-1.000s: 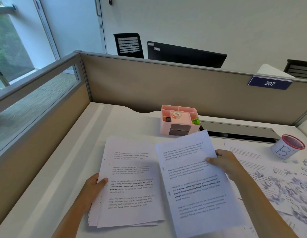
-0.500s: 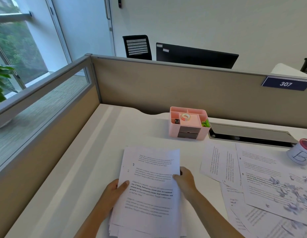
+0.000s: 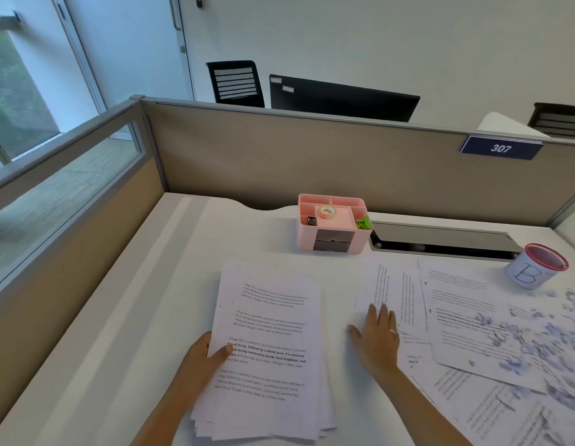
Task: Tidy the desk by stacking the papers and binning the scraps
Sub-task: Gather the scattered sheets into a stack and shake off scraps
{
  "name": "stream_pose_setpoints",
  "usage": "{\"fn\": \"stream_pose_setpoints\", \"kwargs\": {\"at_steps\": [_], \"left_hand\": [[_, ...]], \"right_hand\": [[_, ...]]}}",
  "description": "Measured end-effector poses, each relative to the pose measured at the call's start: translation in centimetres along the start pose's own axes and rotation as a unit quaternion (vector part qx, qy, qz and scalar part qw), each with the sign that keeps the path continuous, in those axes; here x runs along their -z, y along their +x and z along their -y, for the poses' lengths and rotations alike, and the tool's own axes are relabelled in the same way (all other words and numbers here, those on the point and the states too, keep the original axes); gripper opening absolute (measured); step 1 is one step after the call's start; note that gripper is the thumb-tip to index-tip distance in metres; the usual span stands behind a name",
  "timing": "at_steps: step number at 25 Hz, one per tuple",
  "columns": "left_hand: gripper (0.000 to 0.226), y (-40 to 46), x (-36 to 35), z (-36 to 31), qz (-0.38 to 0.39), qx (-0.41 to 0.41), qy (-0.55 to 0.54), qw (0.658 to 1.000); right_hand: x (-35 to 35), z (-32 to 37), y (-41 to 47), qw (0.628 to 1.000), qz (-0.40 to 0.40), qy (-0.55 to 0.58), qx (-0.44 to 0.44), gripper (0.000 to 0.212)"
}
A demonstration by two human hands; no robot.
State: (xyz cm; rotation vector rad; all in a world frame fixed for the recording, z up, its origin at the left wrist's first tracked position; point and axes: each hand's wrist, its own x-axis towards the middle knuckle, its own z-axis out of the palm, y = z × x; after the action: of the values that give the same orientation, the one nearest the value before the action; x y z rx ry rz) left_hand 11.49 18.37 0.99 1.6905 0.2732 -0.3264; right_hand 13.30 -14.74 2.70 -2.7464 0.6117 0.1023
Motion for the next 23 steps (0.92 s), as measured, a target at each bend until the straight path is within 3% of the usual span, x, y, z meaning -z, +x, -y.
{"fn": "stream_pose_setpoints", "kwargs": {"at_steps": [3,9,18,20,23], "left_hand": [[0.028,0.1,0.2,0.2,-0.017,0.004,-0.032,0.999],[0.034,0.6,1.9,0.0,-0.073,0.029,-0.139,0.987],[0.030,1.3,5.5,0.2,-0.115,0.022,-0.140,0.983],[0.030,1.4,6.1,0.2,-0.119,0.024,-0.130,0.984],[0.026,1.4,6.9,0.4,-0.131,0.022,-0.117,0.984]], "right_hand": [[-0.1,-1.8,-0.1,0.997,0.050,-0.058,0.014,0.078],[-2.0,1.1,-2.4,0.988,0.050,-0.087,0.121,0.064],[-2.6,5.4,-4.6,0.947,0.101,0.089,0.292,0.037],[-2.0,5.7,-4.0,0.940,0.120,0.162,0.275,0.036],[-0.1,4.8,-0.3,0.957,0.080,0.202,0.193,0.038]]}}
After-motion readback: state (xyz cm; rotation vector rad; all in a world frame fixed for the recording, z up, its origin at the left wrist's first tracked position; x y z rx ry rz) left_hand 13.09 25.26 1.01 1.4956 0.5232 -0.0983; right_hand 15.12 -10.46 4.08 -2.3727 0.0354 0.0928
